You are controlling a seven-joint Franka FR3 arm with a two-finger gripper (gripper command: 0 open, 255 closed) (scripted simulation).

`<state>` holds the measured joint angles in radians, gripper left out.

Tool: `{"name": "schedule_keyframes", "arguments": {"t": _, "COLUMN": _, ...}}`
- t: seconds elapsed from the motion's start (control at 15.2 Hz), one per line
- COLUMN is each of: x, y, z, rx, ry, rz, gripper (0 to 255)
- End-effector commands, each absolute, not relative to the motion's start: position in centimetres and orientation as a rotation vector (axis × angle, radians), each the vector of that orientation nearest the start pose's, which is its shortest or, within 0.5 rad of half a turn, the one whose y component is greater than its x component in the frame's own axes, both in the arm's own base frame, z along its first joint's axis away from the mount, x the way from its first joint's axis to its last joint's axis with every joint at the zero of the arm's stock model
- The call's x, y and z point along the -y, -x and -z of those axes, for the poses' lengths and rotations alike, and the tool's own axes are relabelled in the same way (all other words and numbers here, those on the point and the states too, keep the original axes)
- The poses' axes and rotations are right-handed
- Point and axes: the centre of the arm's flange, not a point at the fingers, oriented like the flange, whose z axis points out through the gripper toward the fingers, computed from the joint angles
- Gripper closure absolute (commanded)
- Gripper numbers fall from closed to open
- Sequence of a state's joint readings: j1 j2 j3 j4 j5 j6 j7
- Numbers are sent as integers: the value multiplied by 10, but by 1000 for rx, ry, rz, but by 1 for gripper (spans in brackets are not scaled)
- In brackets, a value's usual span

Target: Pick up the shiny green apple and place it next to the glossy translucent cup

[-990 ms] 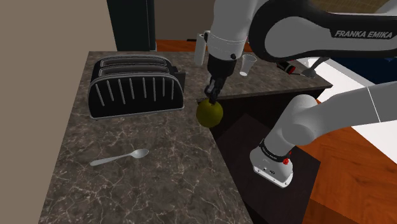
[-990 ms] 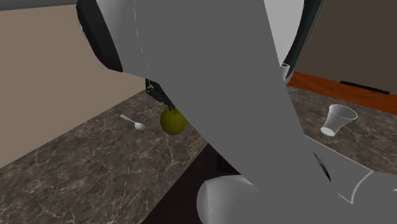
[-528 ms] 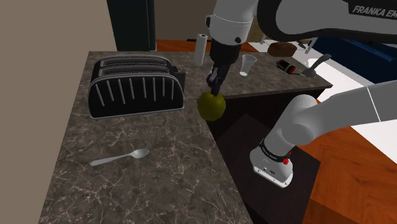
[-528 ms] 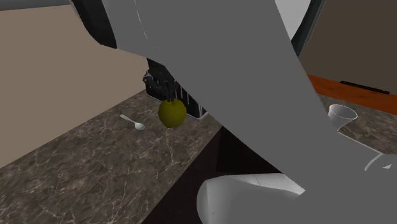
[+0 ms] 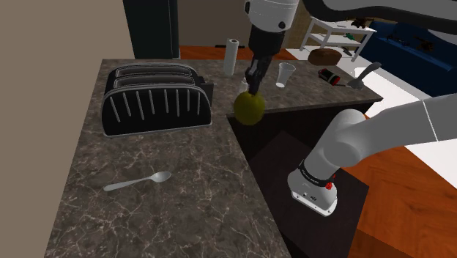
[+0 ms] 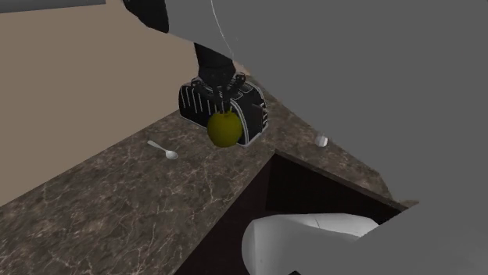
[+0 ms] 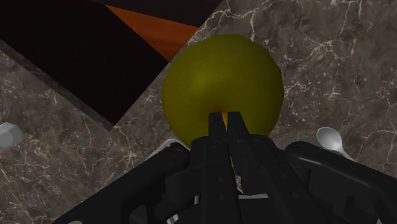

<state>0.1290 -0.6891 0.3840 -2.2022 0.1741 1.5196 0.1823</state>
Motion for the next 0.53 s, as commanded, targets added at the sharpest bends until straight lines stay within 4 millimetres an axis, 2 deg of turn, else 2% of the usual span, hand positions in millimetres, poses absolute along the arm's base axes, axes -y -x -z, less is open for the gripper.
{"name": "schedule_keyframes", "arguments": {"t": 0.0, "x": -197, "y": -285, "z": -603, "rx": 405, "ry": 3189, "rz": -15, "gripper": 255}}
{"name": "schedule_keyframes", "arguments": {"t": 0.46, "x": -113, "y": -323, "z": -603, "rx": 405, "ry": 3189, "rz": -15, "gripper": 255}}
